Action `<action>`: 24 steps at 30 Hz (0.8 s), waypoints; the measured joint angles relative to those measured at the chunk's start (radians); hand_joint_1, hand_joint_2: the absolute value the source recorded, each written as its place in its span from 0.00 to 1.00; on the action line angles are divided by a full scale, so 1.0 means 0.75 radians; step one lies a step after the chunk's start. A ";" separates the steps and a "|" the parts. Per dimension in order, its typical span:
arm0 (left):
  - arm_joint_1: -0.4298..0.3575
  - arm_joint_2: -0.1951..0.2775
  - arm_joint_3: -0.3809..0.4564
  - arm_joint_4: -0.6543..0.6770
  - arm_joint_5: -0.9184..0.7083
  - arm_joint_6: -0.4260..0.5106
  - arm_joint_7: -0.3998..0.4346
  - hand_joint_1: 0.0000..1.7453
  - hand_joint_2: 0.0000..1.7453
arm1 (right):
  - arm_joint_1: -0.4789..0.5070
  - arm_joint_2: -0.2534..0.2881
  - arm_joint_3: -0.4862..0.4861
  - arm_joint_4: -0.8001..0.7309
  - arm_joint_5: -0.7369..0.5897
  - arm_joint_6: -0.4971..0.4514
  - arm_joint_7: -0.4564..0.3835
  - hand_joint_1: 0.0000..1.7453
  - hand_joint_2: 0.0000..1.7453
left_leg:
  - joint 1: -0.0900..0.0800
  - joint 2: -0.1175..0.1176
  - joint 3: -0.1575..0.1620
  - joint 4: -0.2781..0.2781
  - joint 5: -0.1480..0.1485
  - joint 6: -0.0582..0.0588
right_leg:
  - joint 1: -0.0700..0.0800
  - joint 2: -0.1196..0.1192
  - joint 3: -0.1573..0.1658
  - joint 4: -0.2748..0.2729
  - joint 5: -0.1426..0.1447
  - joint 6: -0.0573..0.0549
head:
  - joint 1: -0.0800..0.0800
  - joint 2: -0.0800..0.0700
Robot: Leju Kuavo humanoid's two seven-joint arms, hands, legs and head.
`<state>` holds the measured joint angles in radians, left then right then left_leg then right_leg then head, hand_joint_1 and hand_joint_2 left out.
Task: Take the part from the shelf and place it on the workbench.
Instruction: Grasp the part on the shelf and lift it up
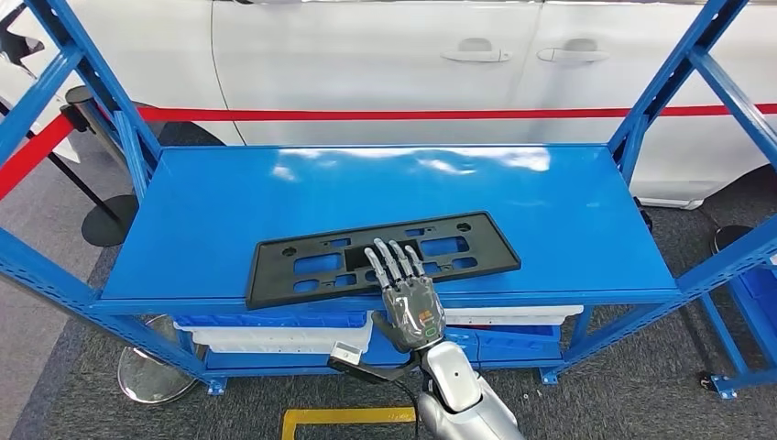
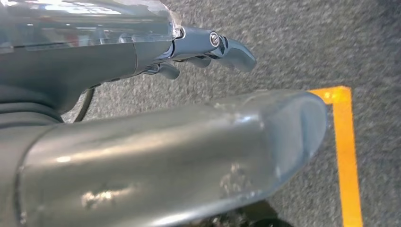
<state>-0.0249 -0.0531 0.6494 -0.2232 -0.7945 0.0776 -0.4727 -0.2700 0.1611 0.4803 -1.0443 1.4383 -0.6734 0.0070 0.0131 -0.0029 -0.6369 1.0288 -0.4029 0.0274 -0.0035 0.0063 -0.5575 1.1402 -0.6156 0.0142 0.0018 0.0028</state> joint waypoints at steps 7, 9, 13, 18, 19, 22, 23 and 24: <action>-0.003 0.000 0.015 0.000 -0.020 -0.006 0.000 0.00 0.00 | 0.009 0.001 0.000 -0.077 -0.031 0.028 -0.006 0.00 1.00 | -0.006 -0.006 0.036 0.001 -0.031 -0.005 | 0.002 -0.002 -0.061 -0.054 0.151 -0.015 | 0.002 0.000; -0.003 -0.002 0.021 0.001 -0.028 -0.015 0.000 0.00 0.00 | 0.007 0.004 0.000 -0.093 -0.051 0.034 -0.010 0.00 1.00 | -0.008 -0.007 0.040 0.001 -0.036 -0.017 | 0.010 -0.002 -0.022 -0.154 0.185 -0.029 | 0.002 0.000; -0.004 -0.001 0.033 0.001 -0.045 -0.022 0.005 0.00 0.00 | 0.003 0.009 0.000 -0.111 -0.077 0.046 -0.013 0.00 1.00 | -0.008 -0.005 0.034 0.021 -0.058 -0.045 | 0.004 -0.001 -0.012 -0.179 0.194 -0.050 | 0.002 0.000; -0.002 -0.001 0.035 0.001 -0.068 -0.024 0.006 0.00 0.00 | -0.014 0.017 0.000 -0.108 -0.063 0.073 -0.010 0.00 1.00 | 0.000 -0.003 -0.120 0.369 -0.223 -0.067 | -0.001 -0.008 -0.004 -0.190 0.198 -0.064 | -0.001 0.000; -0.001 -0.001 0.035 0.001 -0.071 -0.024 0.004 0.00 0.00 | -0.018 0.017 0.000 -0.104 -0.053 0.080 -0.007 0.00 1.00 | 0.003 -0.003 -0.117 0.363 -0.205 -0.070 | -0.001 -0.008 -0.003 -0.188 0.197 -0.063 | -0.001 0.000; -0.003 -0.001 0.036 0.001 -0.076 -0.026 -0.005 0.00 0.00 | -0.040 0.017 0.001 -0.086 -0.016 0.104 0.004 0.00 1.00 | 0.010 -0.001 0.000 0.126 -0.085 -0.072 | -0.003 -0.005 0.000 -0.175 0.183 -0.050 | -0.002 0.000; -0.004 -0.001 0.036 0.001 -0.078 -0.027 -0.008 0.00 0.00 | -0.049 0.017 0.002 -0.079 -0.005 0.111 0.008 0.00 1.00 | 0.009 -0.003 0.033 0.059 -0.064 -0.068 | -0.001 -0.004 -0.001 -0.168 0.178 -0.044 | -0.002 0.000; -0.006 -0.001 0.037 0.001 -0.080 -0.027 -0.010 0.00 0.00 | -0.057 0.017 0.003 -0.072 0.004 0.116 0.011 0.00 1.00 | 0.008 -0.004 0.055 0.012 -0.054 -0.062 | 0.001 -0.003 -0.003 -0.163 0.174 -0.037 | -0.002 0.000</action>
<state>-0.0291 -0.0538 0.6768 -0.2224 -0.8548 0.0572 -0.4803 -0.3130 0.1740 0.4823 -1.0981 1.4413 -0.5861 0.0152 0.0189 -0.0059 -0.5957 1.0381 -0.4435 -0.0189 -0.0026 0.0043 -0.5601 1.0182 -0.4850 -0.0136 0.0004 0.0027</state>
